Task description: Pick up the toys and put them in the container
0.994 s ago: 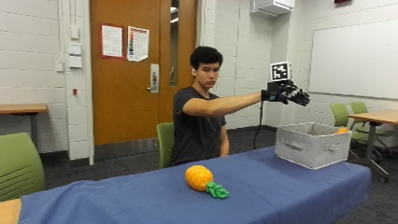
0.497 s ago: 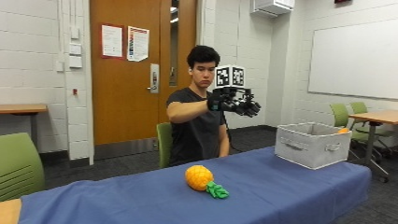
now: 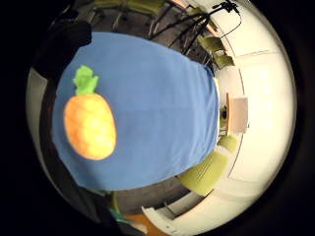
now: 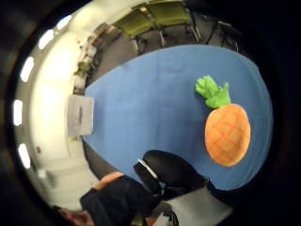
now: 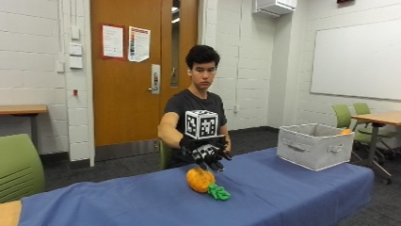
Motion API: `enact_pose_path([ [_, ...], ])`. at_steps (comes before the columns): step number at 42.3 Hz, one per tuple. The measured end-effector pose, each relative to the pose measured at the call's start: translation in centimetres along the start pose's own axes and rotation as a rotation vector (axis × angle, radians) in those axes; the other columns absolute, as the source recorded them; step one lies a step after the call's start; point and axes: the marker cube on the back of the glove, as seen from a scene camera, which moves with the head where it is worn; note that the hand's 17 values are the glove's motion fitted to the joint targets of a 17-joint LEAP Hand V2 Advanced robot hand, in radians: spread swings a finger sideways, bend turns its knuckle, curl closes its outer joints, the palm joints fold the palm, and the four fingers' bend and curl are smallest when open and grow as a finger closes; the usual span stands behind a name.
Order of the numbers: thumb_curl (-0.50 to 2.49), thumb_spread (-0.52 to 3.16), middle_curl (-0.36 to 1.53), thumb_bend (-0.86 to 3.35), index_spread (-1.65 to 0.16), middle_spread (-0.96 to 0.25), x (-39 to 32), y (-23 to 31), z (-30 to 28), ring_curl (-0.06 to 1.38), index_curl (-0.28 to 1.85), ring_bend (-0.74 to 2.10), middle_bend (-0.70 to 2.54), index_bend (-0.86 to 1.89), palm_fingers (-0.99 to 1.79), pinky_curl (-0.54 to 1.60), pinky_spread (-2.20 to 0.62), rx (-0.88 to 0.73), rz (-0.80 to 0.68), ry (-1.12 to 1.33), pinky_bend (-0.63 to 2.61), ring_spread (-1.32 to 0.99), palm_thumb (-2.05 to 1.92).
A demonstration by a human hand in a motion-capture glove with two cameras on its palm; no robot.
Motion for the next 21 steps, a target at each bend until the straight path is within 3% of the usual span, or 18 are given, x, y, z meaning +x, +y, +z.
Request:
enact_pose_path([
  [21,0.29,0.95,0.43,-0.03,-0.31,-0.05,3.1,1.5,8.2,0.25,0.26,0.81,0.49,0.04,-0.16,0.35,-0.17,-0.184,0.044,0.01,1.03,-0.28,0.0],
])
